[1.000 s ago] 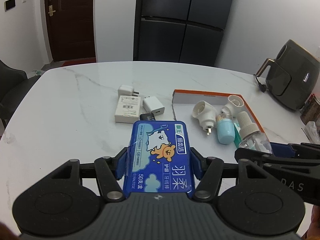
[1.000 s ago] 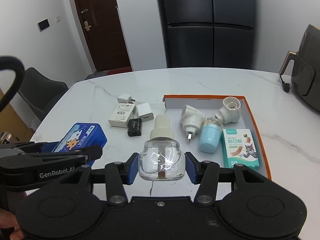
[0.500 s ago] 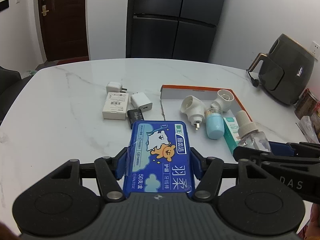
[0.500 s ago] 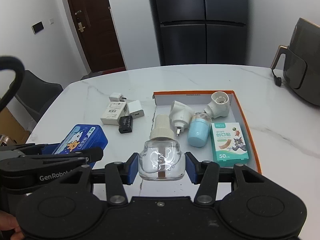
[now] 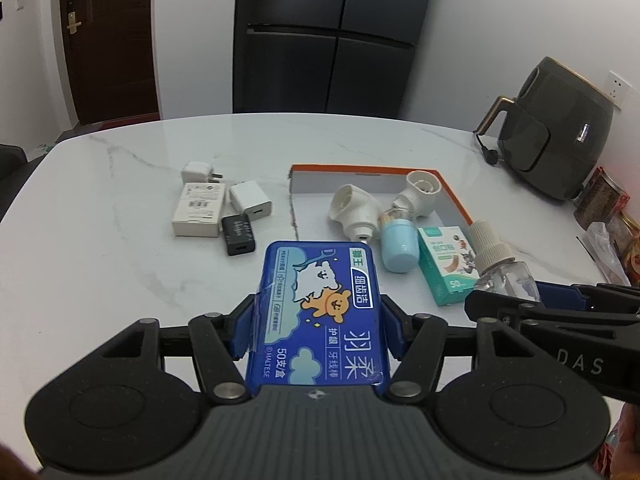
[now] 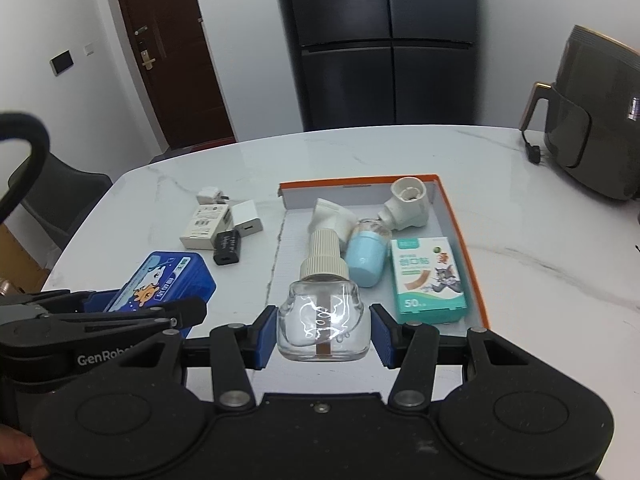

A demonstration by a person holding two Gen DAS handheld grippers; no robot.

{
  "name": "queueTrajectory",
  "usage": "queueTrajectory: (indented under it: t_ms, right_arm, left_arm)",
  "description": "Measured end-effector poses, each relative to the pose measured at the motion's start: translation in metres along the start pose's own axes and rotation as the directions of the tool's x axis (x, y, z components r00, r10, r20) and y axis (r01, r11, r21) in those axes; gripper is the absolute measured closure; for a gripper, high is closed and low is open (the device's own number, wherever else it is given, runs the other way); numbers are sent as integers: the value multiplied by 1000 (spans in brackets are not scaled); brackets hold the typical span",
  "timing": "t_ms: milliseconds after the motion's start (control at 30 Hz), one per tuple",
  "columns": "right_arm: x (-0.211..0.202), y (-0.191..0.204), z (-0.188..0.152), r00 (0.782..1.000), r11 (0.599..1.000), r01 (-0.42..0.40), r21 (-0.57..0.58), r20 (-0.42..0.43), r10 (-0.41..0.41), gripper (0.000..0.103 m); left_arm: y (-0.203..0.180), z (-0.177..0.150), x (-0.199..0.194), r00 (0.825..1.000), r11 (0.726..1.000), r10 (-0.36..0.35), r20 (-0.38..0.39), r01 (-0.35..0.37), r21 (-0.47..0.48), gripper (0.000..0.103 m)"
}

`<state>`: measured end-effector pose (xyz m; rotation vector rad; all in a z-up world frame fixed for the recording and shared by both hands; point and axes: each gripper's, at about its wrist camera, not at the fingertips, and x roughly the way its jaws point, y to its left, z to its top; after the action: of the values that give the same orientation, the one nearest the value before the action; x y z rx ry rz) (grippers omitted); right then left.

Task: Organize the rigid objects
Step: 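Carry the blue box with the left gripper and the glass bottle with the right toward the tray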

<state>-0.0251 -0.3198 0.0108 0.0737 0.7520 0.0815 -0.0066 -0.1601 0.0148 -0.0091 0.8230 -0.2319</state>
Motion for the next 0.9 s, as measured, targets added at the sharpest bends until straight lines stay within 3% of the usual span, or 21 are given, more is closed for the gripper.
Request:
queueTrajectory:
  t_ms: [900]
  right_arm:
    - [-10,-55,-1,998,994,62,92,-11,-61,43]
  left_arm:
    - [-46,0,21,998,997,-52,-34,54,64,40]
